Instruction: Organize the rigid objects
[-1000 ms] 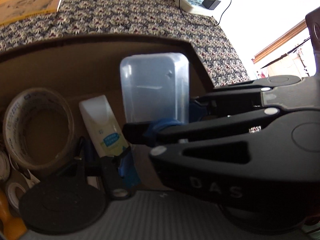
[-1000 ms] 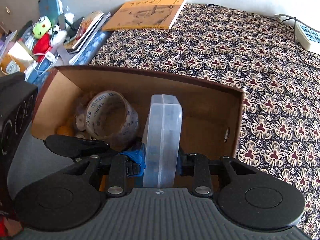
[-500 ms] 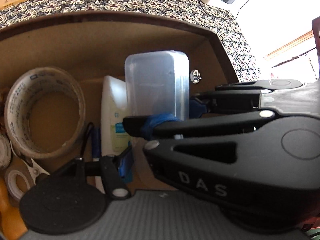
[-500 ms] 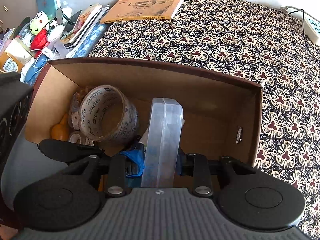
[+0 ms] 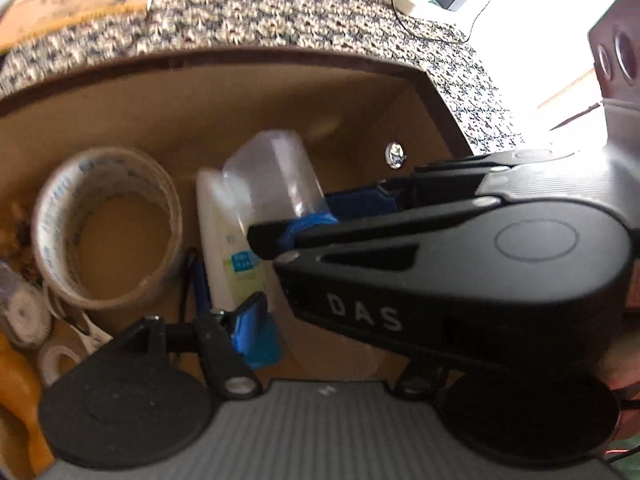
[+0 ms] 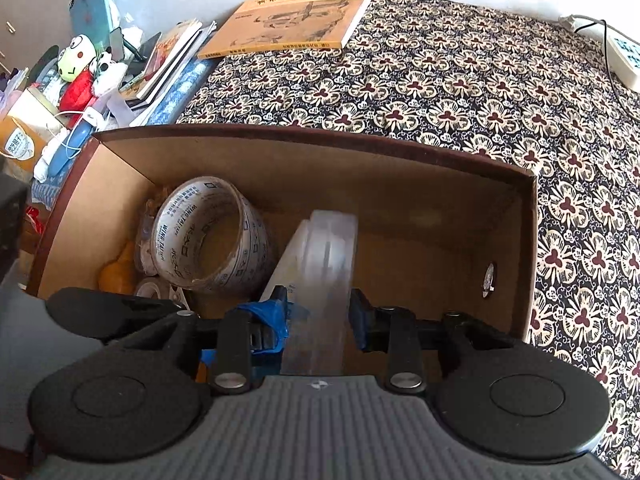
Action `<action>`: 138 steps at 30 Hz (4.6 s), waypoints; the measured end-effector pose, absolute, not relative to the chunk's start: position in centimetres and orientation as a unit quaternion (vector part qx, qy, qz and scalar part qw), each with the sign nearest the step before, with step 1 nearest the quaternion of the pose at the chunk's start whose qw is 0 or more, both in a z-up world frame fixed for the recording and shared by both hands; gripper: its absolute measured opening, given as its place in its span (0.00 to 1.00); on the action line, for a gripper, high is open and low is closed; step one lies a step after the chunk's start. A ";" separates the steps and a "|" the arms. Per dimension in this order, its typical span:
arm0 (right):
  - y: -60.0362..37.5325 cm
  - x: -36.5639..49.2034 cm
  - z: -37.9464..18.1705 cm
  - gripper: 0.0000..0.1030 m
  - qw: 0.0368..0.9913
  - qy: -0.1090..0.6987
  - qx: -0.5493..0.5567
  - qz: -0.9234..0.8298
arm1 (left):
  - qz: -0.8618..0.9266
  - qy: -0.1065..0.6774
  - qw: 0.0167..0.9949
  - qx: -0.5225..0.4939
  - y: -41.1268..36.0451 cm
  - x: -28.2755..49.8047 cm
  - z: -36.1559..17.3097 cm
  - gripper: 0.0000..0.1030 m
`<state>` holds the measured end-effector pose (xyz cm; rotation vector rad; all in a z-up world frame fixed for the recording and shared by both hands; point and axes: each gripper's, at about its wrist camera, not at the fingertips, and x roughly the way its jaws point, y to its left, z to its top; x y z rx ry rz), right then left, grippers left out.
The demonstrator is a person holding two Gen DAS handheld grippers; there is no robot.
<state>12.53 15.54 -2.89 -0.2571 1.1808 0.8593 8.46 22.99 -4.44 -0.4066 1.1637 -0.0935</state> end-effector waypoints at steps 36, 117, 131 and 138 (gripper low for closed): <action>12.7 8.8 -2.4 0.16 0.811 0.480 -0.023 0.332 | 0.026 0.496 0.861 -0.106 23.5 2.4 -5.2 0.75; 12.8 8.4 -2.7 0.17 0.841 0.432 0.008 0.326 | 0.066 0.492 0.864 -0.080 23.0 2.8 -5.1 0.82; 12.7 8.3 -2.6 0.18 0.835 0.433 0.016 0.340 | 0.097 0.489 0.864 -0.073 23.0 2.6 -5.0 0.82; 12.3 7.9 -1.6 0.18 0.836 0.425 0.022 0.347 | 0.144 0.483 0.862 -0.060 22.8 2.4 -4.4 0.82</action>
